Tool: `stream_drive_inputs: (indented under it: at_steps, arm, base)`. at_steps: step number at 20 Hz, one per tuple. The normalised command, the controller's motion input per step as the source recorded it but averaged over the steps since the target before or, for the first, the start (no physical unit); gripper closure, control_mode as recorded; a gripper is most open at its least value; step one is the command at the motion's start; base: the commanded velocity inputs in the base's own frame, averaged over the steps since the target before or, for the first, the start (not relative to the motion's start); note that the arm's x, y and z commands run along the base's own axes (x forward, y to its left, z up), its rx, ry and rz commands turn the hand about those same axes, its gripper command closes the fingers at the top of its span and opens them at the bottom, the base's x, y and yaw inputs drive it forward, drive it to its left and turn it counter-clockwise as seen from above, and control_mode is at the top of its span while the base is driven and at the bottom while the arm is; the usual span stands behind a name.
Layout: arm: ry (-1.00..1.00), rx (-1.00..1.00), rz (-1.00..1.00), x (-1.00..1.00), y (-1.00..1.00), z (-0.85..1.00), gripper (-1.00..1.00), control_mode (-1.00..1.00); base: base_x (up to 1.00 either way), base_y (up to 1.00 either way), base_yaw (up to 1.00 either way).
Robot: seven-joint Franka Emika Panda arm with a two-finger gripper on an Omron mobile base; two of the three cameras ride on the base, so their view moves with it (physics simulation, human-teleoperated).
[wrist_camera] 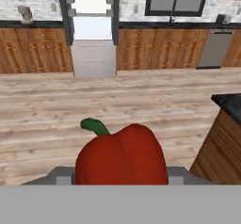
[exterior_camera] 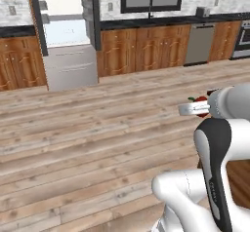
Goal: Gather the bell peppers from the fridge and place them on a tray on the dining counter. Then gather the fish and chicken drumstick from the fridge and place them on the other tray.
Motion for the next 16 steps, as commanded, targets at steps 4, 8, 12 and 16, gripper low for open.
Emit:
stream_drive_inputs:
  at_steps: [4, 8, 12, 16]
  arm:
    - [0.00, 0.00, 0.00, 0.00, 0.00, 0.00, 1.00, 1.00]
    - [0.00, 0.00, 0.00, 0.00, 0.00, 0.00, 1.00, 1.00]
    - [0.00, 0.00, 0.00, 0.00, 0.00, 0.00, 1.00, 1.00]
    - [0.00, 0.00, 0.00, 0.00, 0.00, 0.00, 1.00, 1.00]
  base:
    - [-1.00, -0.27, -0.03]
    - [-1.00, -0.54, 0.00]
    - [-1.00, -0.45, 0.00]
    - [-1.00, -0.57, 0.00]
